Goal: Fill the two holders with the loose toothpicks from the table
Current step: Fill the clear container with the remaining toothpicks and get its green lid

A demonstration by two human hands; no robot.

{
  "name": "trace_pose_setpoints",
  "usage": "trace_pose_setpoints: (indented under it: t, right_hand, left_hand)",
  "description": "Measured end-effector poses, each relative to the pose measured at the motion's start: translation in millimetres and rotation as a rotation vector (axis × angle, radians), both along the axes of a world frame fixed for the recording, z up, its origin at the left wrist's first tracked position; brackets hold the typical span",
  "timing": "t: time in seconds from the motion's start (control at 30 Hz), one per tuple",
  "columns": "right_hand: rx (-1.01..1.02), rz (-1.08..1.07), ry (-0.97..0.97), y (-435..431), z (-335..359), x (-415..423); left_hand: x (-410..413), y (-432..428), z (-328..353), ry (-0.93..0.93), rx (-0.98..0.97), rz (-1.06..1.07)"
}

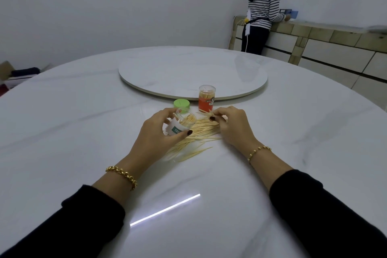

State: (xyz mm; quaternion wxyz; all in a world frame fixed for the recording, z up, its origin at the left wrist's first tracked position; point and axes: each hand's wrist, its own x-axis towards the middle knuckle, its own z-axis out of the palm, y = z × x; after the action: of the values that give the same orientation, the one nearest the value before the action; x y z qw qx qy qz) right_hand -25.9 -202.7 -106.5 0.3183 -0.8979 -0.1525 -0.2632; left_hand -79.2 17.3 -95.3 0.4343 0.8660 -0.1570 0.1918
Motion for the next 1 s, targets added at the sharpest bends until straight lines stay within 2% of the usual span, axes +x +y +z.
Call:
trace_pose_setpoints:
  t: [0.1,0.2,0.43,0.63,1.0]
  right_hand:
    - [0.187,0.028,0.035,3,7,-6]
    - [0.239,0.057,0.035,8,13,-9]
    - [0.056,0.142,-0.205,20,21,-16]
    - [0.084,0.133,-0.254,19,23,-14]
    - [-0.195,0.106,-0.4,21,25,-16]
  left_hand:
    - [1,-1,0,-0.001,0.008,0.006]
    - [1,0,-1,-0.004,0.004,0.011]
    - [2,0,-1,-0.012,0.019,0.03]
    - [2,1,0,-0.014,0.014,0.024]
    - [3,1,0,-0.016,0.026,0.035]
